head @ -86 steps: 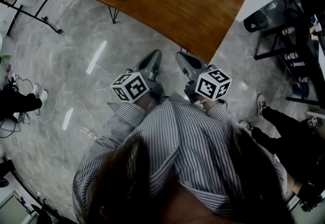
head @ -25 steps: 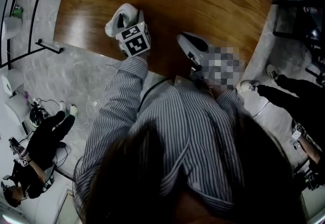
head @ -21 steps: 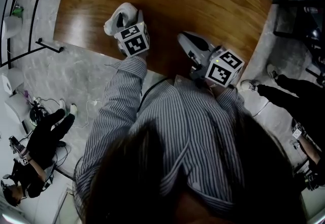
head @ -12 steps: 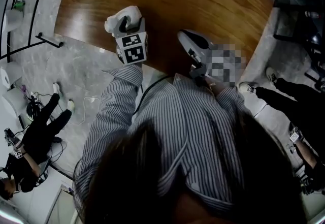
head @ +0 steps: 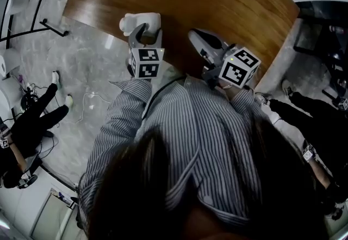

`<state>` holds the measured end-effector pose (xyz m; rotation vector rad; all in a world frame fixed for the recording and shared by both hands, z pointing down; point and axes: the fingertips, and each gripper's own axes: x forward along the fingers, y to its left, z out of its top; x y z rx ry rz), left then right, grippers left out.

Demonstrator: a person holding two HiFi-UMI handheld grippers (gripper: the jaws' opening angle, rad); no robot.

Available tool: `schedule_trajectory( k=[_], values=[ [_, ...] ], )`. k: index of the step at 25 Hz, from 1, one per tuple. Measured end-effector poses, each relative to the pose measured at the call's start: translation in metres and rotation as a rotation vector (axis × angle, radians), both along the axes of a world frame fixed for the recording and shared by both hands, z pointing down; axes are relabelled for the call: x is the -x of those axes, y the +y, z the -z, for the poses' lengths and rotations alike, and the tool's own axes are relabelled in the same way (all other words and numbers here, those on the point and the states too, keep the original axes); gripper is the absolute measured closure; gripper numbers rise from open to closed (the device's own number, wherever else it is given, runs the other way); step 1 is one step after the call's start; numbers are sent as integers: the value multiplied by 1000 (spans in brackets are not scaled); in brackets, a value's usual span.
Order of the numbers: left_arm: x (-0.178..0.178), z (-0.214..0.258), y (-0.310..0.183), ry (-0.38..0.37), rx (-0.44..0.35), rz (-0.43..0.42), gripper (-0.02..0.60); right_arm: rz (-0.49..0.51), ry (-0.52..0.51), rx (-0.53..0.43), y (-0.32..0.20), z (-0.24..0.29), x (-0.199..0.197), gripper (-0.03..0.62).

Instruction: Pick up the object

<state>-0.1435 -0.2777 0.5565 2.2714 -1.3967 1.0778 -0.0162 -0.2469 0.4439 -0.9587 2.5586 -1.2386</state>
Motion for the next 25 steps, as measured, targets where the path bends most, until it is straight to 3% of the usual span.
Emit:
schedule_trajectory(
  k=[7, 13, 20, 25],
  values=[
    [-2, 8, -12, 29, -37, 82, 354, 17, 13, -5, 5, 1, 5, 592],
    [-3, -1, -26, -8, -12, 94, 311, -1, 18, -9, 5, 3, 3, 592],
    [-3, -8, -20, -47, -1, 13, 341, -26, 16, -10, 2, 5, 0, 592],
    [-1, 2, -14, 22, 13, -33, 353, -22, 10, -12, 1, 5, 1, 592]
  ],
)
